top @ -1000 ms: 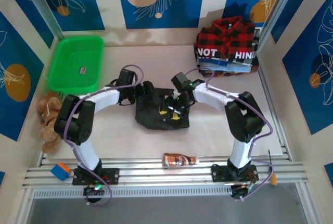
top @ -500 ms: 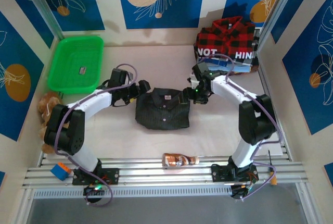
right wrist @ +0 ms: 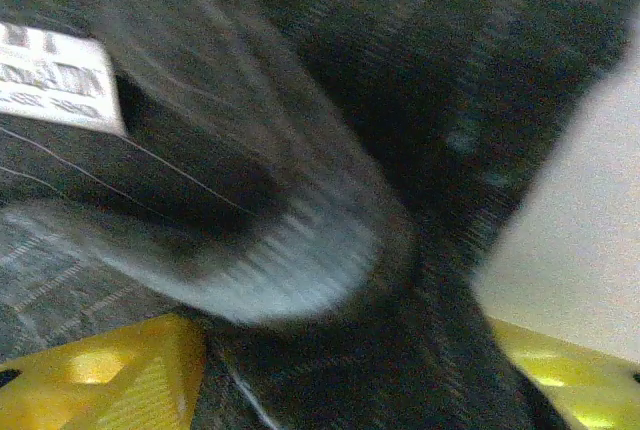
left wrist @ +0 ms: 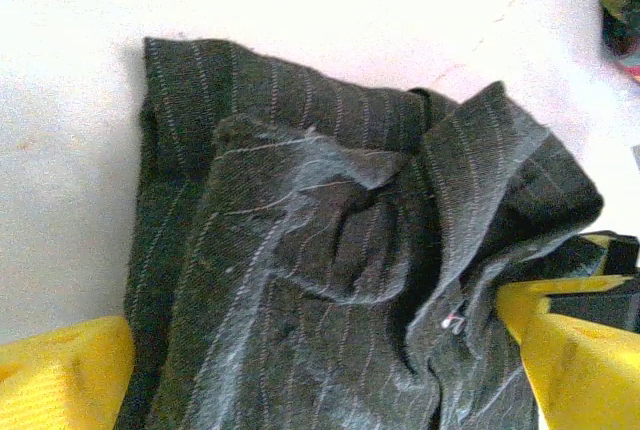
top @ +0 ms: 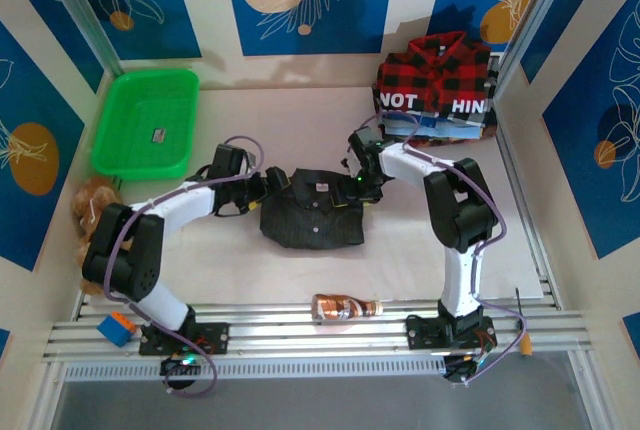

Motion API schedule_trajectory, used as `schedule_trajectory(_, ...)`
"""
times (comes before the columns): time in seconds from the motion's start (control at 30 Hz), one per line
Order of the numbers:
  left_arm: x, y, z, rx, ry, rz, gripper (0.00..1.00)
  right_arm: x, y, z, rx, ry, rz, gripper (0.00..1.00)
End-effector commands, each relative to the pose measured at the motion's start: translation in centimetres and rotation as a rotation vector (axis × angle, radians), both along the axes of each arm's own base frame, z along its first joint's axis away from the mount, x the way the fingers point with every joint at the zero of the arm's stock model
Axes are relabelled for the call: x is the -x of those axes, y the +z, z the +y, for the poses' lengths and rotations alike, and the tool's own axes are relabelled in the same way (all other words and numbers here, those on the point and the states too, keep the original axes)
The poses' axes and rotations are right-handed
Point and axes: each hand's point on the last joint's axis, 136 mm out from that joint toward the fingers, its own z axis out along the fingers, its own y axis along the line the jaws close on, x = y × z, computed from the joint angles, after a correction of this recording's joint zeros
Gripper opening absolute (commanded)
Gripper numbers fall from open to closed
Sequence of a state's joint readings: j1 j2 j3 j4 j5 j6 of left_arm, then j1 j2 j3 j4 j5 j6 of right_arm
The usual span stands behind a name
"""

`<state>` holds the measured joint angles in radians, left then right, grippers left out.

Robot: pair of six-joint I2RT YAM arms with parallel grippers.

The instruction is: Fold and stack the long sleeve shirts

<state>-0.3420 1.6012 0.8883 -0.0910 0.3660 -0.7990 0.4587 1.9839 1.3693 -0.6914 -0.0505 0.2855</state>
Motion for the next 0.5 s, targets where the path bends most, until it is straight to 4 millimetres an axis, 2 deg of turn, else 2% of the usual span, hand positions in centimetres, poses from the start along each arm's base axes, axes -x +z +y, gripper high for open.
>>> schedule_trajectory(0.0, -0.2, -0.2, -1.1, 0.029, -0.016, -0.014, 0.99, 0.3, -0.8, 1.9, 0.024, 0.052, 0.004, 0.62)
schedule_trajectory(0.17, -0.6, -1.0, -2.2, 0.035, -0.036, -0.01, 0.99, 0.7, -1.4, 3.6, 0.092, 0.11, 0.003, 0.59)
schedule_trajectory(0.33, -0.3, -2.2, -2.4, 0.031, -0.043, 0.01, 0.98, 0.7, -2.0, 4.1, 0.1, 0.088, 0.018, 0.47)
schedule_trajectory(0.47, 0.0, -2.7, -2.4, 0.032, -0.05, 0.015, 0.98, 0.1, -1.8, 3.8, 0.159, 0.082, -0.016, 0.19)
